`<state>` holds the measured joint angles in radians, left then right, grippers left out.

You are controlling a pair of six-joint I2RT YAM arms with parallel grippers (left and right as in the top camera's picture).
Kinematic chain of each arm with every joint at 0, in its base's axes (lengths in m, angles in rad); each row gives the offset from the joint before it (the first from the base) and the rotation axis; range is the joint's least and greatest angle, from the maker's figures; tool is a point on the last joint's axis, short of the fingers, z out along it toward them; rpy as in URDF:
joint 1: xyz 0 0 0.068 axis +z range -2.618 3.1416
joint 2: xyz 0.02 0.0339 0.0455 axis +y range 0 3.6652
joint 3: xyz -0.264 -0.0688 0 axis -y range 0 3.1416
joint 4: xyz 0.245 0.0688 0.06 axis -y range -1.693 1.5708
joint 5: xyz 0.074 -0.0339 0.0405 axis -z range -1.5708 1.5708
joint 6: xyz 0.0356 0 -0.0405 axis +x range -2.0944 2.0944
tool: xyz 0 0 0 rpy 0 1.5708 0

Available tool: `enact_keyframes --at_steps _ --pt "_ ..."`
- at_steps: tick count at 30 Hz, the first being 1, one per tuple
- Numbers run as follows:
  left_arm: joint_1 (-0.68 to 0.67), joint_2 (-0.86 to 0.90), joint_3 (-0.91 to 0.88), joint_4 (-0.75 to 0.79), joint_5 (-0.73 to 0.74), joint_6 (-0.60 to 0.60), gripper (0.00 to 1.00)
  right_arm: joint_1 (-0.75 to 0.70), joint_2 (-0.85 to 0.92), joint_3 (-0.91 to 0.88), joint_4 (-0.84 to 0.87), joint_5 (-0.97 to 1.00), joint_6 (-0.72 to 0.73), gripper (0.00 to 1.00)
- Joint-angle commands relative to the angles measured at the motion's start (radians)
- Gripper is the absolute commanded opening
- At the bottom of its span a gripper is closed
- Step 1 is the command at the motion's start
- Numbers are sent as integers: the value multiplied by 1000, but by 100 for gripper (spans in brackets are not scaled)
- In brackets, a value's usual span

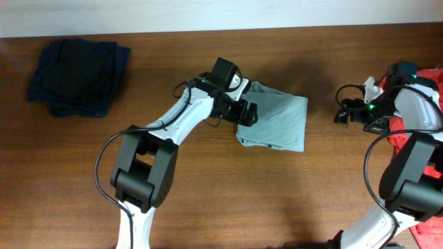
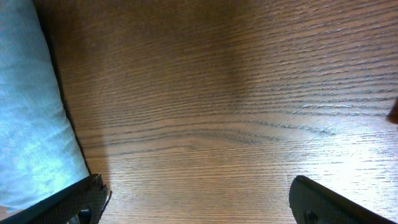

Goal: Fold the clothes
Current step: 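Grasp the light blue bundle's left edge with the left gripper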

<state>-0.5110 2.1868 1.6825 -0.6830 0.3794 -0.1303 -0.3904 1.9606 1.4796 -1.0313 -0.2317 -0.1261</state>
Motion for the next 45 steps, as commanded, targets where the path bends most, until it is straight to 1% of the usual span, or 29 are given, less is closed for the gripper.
enact_keyframes --at_steps 1,8,14,21,23,25,28,29,34,35,36,37,42,45 --pt "-21 29 0 18 21 20 99 -3 -18 -6 1 12 11 99" --pt "-47 70 0 32 -19 19 99 -3 -18 -6 1 12 11 98" --pt "-54 121 0 43 -16 -4 99 -3 -18 -6 1 12 11 99" --pt "-65 125 0 44 -17 -3 99 -3 -18 -6 1 12 11 99" --pt "-65 125 0 46 -17 -3 89 -3 -18 -6 1 12 11 99" --pt "-65 125 0 54 -18 -3 67 -3 -18 -6 1 12 11 99" --pt "-66 126 0 63 -20 -3 42 -3 -18 -6 1 12 11 99" --pt "-68 127 0 63 -21 -3 40 -3 -18 -6 1 12 11 98" --pt "-95 145 0 65 -45 -3 39 -3 -18 -6 1 12 11 99" --pt "-102 148 0 67 -57 -3 33 -3 -18 -6 1 12 11 99" --pt "-109 151 0 69 -84 -3 7 -3 -18 -6 1 12 11 99" --pt "-113 151 0 70 -98 -3 1 -3 -18 -6 1 12 11 99" --pt "-116 147 39 50 -175 -3 1 -3 -18 -6 1 12 11 98" --pt "-114 147 113 -18 -279 -3 1 -3 -18 -6 1 12 11 99"
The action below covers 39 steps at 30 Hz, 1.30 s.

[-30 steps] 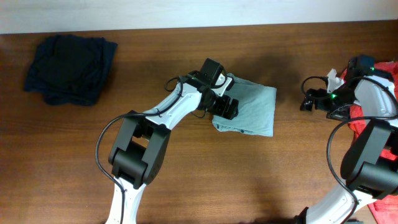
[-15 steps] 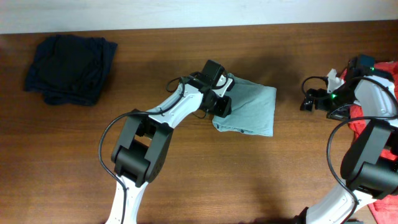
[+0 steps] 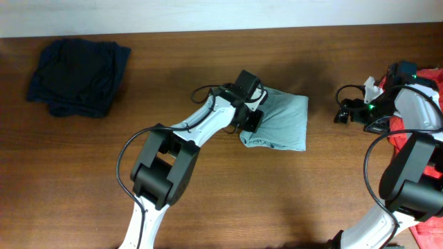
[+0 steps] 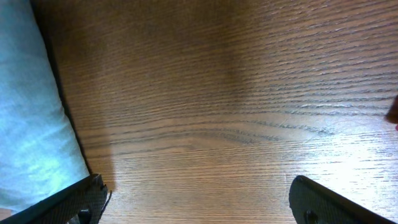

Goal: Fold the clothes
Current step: 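Grasp the light blue bundle's left edge with the left gripper, then lift and carry the bundle to the upper left with the left gripper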

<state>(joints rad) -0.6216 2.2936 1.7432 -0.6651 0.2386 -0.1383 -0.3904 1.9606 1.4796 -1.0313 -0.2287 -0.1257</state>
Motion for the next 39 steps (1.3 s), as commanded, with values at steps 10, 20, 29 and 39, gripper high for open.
enact_keyframes --at_steps 10,20,29,39 --pt "39 40 264 -158 -296 -33 1 -3 -18 -6 1 9 11 99" --pt "150 40 319 -108 -274 -120 1 -3 -18 -6 1 9 11 99" --pt "264 40 323 -18 -238 -119 1 -3 -18 -6 1 9 11 99" --pt "402 40 372 91 -197 -98 1 -3 -18 -6 1 9 11 99"
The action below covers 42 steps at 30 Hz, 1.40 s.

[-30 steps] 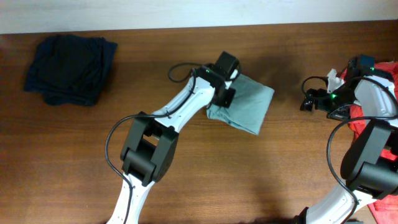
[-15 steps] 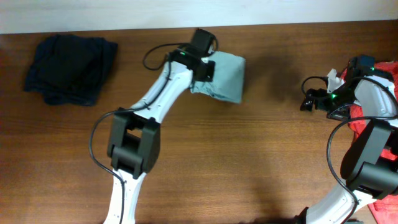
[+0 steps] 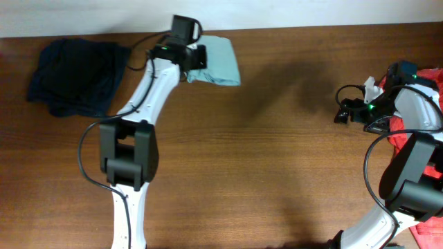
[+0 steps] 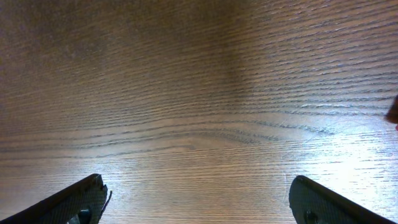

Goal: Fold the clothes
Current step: 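Lift and carry the bundle to the upper left with the left gripper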

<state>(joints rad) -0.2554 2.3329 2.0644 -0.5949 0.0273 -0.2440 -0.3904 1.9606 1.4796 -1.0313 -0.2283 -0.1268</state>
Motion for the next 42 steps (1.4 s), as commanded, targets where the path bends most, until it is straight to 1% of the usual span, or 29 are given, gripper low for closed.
enact_keyframes --at_steps 1,5,10,14,17,24,36,42 --pt "50 1 60 29 14 11 1 -3 -18 -6 1 8 12 99" --pt "100 1 90 73 39 18 0 -3 -18 -6 1 9 12 99" --pt "156 1 117 137 139 33 1 -3 -18 -6 1 8 12 99" --pt "196 1 166 143 138 46 1 -3 -18 -6 1 8 12 99" --pt "234 1 232 142 138 82 1 -3 -18 -6 1 8 12 99" --pt "345 1 375 143 137 85 1 -3 -18 -6 1 8 12 99" --pt "533 19 384 169 135 81 1 -3 -18 -6 1 8 12 99" --pt "598 80 384 177 140 81 1 -3 -18 -6 1 9 12 99"
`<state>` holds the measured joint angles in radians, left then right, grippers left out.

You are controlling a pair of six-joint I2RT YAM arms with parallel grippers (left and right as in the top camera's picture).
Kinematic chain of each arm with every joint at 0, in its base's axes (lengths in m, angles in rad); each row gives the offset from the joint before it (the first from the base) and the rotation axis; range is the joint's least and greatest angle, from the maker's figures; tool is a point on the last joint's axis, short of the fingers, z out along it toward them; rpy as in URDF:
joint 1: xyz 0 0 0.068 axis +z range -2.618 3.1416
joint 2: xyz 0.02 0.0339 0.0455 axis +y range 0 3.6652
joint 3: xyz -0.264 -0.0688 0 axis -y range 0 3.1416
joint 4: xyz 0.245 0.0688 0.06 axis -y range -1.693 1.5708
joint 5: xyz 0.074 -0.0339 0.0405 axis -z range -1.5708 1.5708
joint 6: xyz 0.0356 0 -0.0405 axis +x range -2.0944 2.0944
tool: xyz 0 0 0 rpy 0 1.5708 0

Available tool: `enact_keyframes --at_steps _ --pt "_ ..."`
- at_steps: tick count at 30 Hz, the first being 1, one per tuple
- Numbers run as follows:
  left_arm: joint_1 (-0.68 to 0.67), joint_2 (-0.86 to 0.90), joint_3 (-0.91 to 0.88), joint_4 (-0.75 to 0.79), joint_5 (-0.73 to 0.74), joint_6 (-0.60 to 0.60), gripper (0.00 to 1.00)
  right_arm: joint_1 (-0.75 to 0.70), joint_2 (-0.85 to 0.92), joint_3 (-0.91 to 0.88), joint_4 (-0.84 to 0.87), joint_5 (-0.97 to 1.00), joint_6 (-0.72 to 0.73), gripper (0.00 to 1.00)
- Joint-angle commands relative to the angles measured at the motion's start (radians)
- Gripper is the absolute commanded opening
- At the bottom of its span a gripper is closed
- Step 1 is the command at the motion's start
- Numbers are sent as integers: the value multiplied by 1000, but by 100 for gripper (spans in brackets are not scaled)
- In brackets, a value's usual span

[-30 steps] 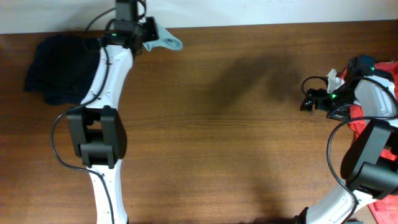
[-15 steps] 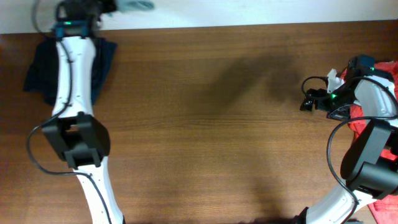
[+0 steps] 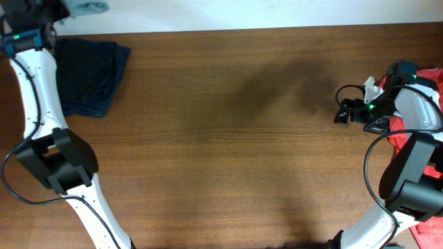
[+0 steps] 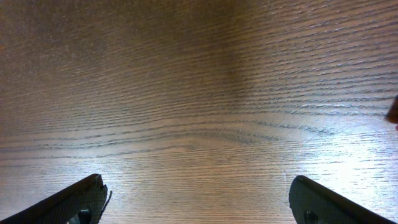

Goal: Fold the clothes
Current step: 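Lift and carry the bundle to the upper left with the left gripper, then lower the bundle onto the navy garment stack with the left gripper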

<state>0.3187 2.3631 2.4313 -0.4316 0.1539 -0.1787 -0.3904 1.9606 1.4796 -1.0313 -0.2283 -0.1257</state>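
Observation:
At the far left corner my left gripper [image 3: 50, 11] is partly cut off by the frame's edge. A folded light teal garment [image 3: 88, 7] hangs from it past the table's back edge, so it looks shut on that garment. Just below lies a dark navy folded pile [image 3: 86, 72] on the table. My right gripper [image 3: 340, 113] rests low over bare wood at the right. In the right wrist view this gripper [image 4: 199, 190] is wide open, with only wood grain between its fingers [image 4: 87, 198].
A red cloth heap [image 3: 419, 135] lies at the right edge beside the right arm, and a sliver of the red cloth [image 4: 393, 115] shows in the wrist view. The brown wooden table [image 3: 228, 159] fills the frame between the two arms.
My left gripper has moved with the teal garment from the back edge near the middle-left to the far left corner, beyond the navy pile. The right arm has not moved.
The folded teal garment lay at the table's middle with my left gripper at its left edge, then over it. Then it hung from the gripper at the back edge near the navy pile. Now it is at the far left corner. My right gripper stayed open and still throughout.

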Motion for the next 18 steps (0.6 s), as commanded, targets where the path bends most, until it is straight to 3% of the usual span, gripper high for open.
enact_keyframes --at_steps 1,8,18 --pt "32 63 17 19 18 16 1 -3 -18 -6 1 8 11 99" --pt "73 126 17 26 155 15 1 -3 -18 -6 1 9 11 99" --pt "79 134 16 -129 153 -15 1 -3 -18 -6 1 9 11 99"
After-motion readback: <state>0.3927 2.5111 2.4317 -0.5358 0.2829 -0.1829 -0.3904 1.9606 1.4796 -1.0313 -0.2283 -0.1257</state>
